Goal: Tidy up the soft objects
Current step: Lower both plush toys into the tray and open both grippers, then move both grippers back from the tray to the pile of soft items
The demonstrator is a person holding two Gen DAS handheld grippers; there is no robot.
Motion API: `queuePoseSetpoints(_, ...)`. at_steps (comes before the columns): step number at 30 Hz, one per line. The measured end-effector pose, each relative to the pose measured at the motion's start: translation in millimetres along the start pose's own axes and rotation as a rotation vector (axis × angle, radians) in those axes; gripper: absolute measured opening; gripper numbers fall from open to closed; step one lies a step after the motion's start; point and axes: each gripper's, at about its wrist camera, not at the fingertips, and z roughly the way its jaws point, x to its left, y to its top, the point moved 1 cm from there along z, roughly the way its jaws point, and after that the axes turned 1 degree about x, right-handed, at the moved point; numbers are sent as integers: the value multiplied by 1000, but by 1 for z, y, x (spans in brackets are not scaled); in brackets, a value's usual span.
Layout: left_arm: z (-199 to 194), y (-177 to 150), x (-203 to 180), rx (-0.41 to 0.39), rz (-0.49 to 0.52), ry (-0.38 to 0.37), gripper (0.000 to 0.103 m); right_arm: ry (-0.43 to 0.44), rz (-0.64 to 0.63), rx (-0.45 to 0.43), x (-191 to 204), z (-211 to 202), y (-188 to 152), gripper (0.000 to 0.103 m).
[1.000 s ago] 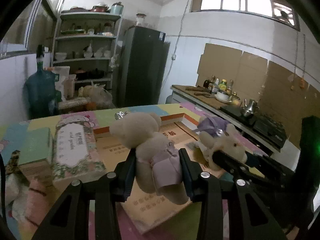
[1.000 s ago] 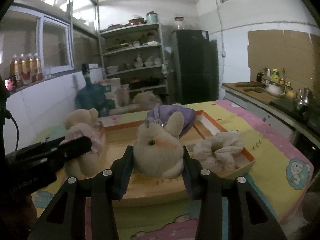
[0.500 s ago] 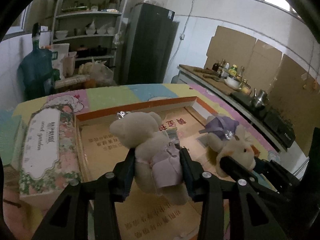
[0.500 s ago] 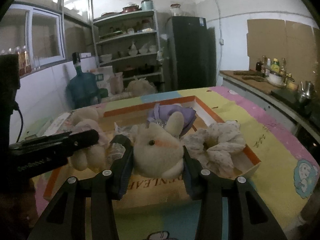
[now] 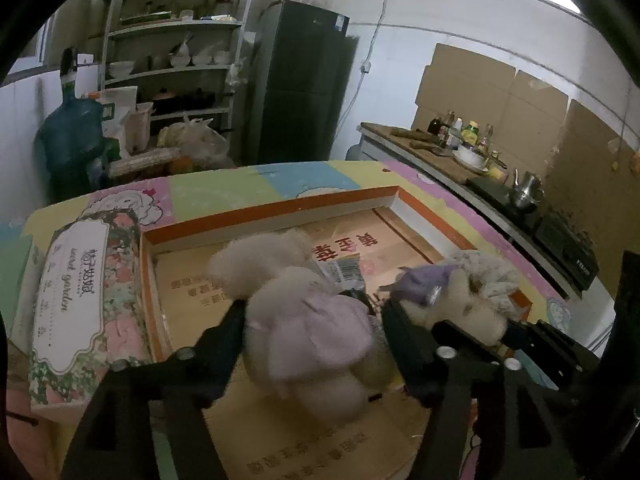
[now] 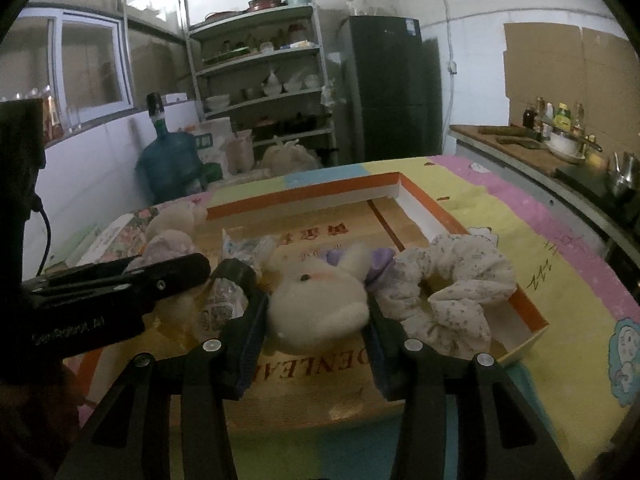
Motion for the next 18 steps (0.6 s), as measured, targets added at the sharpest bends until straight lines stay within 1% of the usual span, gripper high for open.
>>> queuePoseSetpoints(2, -4, 0, -1, -17, 0, 6, 86, -7, 0, -3, -1, -2, 0, 54)
queuePoseSetpoints(3, -6, 0, -1, -23, -2, 7, 88, -11, 2, -8, -3, -3, -1, 57)
queuePoseSetpoints(10, -28, 3, -8, -74, 8, -8, 90, -27, 10, -31, -7, -20, -4, 62)
queuePoseSetpoints(13, -47, 4, -11, -123, 21, -14, 91, -32, 17, -51, -5, -33, -4, 64)
queuePoseSetpoints(17, -84, 4, -10, -231, 40, -15, 92, -22, 25, -85, 4, -53, -4, 67)
queuePoseSetpoints(18, -93, 4, -9, -246, 45, -13, 92, -18, 25, -91, 7, -57, -3, 68)
